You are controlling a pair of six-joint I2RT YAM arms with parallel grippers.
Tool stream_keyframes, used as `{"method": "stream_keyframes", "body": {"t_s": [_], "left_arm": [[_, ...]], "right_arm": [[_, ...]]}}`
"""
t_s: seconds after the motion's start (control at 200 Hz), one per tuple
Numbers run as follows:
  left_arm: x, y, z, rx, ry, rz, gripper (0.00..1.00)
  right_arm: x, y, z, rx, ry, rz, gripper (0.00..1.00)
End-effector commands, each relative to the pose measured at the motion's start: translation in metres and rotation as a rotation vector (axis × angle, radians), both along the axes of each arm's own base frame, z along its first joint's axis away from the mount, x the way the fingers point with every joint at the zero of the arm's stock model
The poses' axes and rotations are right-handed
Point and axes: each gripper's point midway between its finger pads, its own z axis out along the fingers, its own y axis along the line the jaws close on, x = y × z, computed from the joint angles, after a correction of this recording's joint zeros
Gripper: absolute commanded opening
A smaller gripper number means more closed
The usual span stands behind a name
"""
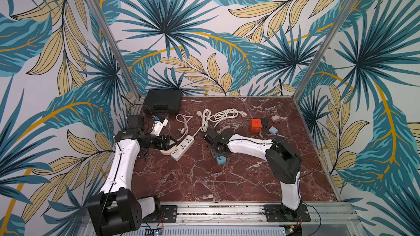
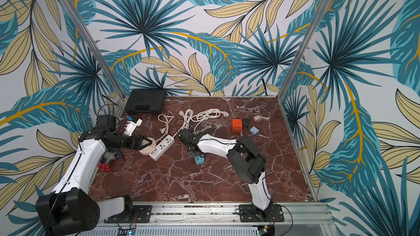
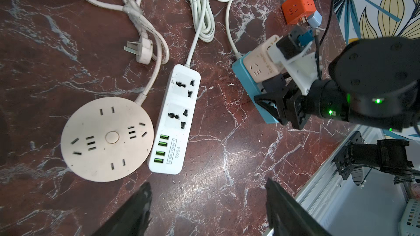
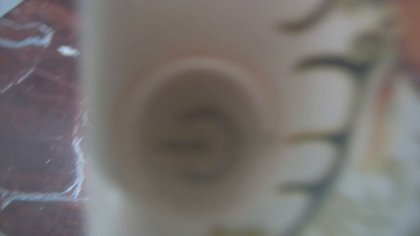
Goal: Pull the plug off the socket
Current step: Move the socket to the center of the board.
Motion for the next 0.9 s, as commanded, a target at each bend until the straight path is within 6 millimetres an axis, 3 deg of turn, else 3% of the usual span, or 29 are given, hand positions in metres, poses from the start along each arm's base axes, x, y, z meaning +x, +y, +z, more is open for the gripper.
{"method": "stream_keyframes", "body": {"t_s": [0.0, 0.25, 0.366, 0.551, 0.731, 0.846, 0.896], "left_arm": [[-0.003, 0.002, -0.006, -0.005, 0.007, 0.011, 0.81], [-0.005, 0.0, -0.001, -0.013, 0.001, -0.002, 0.81], [-0.006, -0.005, 0.005, -0.03, -0.01, -0.03, 0.8], [-0.006, -0.017, 0.018, -0.028, -0.035, -0.112, 0.75], [-0.004, -0.049, 0.028, -0.02, -0.096, -0.248, 0.34], [0.004, -0.074, 0.031, -0.004, -0.128, -0.329, 0.01], [0.009, -0.084, 0.029, 0.014, -0.138, -0.36, 0.0]], "right_arm": [[-0.018, 0.011, 0.006, 0.023, -0.006, -0.012, 0.61], [-0.033, 0.028, 0.028, 0.088, -0.012, 0.022, 0.79], [-0.033, 0.025, 0.049, 0.113, -0.035, 0.028, 0.84], [-0.033, 0.012, 0.075, 0.104, -0.087, 0.026, 0.85], [-0.027, -0.006, 0.095, 0.071, -0.161, -0.016, 0.83], [-0.023, -0.013, 0.102, 0.074, -0.189, -0.049, 0.8], [-0.023, -0.015, 0.105, 0.076, -0.191, -0.053, 0.79]]}}
